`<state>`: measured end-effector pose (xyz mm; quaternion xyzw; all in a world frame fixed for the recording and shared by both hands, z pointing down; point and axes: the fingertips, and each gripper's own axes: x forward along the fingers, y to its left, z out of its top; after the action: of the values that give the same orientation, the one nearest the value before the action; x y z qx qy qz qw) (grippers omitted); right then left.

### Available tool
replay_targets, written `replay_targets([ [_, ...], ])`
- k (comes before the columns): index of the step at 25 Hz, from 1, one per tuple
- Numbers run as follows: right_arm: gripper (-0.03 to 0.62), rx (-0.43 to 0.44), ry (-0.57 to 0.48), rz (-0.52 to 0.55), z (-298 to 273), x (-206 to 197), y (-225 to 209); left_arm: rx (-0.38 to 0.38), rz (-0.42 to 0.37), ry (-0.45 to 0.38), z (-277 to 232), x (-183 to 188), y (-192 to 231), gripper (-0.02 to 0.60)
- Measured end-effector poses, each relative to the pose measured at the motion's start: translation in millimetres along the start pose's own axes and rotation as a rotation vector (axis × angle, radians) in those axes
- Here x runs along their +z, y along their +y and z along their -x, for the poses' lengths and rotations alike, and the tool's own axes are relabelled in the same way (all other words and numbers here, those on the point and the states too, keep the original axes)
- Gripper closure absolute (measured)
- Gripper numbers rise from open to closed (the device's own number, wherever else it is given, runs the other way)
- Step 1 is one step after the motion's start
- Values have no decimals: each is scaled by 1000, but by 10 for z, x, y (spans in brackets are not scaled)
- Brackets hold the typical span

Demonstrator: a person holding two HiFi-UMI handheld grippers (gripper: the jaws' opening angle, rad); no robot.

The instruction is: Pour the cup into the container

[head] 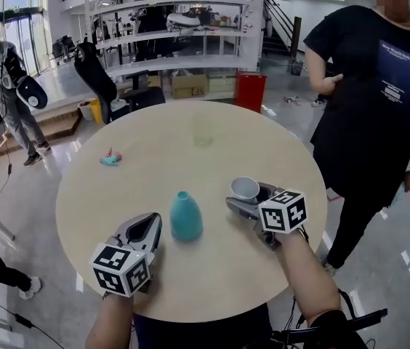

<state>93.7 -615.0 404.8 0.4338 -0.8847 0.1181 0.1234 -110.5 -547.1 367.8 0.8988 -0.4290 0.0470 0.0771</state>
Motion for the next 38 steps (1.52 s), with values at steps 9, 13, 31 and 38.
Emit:
replay_targets([
  [9, 264, -62, -53, -21, 324, -58, -65, 33, 11, -7, 104, -10, 30, 581],
  [13, 264, -99, -82, -30, 582, -50, -80, 29, 8, -36, 168, 55, -53, 580],
  [31, 586, 54, -191, 78, 1999, -44, 1487, 62, 65, -145, 1751, -93, -1420, 581],
  [38, 586, 104, -199, 76, 2602, -323, 1973, 124, 88, -129, 2286, -284, -2031, 581],
])
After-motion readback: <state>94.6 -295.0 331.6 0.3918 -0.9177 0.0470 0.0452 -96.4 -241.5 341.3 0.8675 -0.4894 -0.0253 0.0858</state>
